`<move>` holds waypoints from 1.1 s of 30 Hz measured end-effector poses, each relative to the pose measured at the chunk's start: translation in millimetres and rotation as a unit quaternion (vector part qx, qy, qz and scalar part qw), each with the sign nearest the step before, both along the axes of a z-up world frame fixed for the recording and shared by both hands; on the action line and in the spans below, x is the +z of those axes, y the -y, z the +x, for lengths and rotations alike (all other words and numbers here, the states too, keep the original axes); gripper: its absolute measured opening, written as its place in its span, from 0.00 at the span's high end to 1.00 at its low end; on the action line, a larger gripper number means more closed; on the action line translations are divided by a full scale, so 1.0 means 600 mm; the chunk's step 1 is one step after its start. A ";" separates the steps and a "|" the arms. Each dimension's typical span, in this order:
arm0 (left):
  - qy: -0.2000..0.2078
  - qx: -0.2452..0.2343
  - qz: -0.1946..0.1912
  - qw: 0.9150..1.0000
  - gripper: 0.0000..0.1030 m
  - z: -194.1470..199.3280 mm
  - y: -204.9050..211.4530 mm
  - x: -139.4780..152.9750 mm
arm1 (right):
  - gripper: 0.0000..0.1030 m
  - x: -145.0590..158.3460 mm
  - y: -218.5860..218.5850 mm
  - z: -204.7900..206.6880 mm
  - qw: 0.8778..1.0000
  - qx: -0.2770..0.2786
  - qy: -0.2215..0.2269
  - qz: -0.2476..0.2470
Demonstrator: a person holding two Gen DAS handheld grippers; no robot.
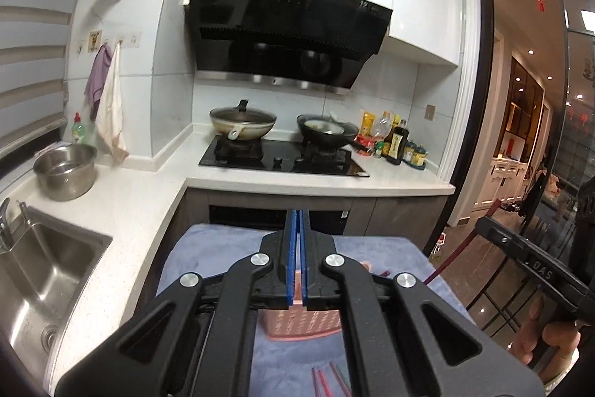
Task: Organize utensils
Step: 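Lift both red chopsticks and carry them upright over the pink caddy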
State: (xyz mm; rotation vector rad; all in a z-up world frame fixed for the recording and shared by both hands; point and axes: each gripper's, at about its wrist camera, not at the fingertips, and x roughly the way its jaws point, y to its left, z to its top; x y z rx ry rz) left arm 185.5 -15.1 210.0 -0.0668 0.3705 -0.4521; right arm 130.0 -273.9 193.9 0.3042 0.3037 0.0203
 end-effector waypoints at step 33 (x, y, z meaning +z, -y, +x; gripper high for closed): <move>-0.391 0.000 0.123 0.912 0.66 -0.257 -0.142 -0.504 | 0.93 -0.124 -0.066 -0.165 0.996 -0.012 -0.081 -0.020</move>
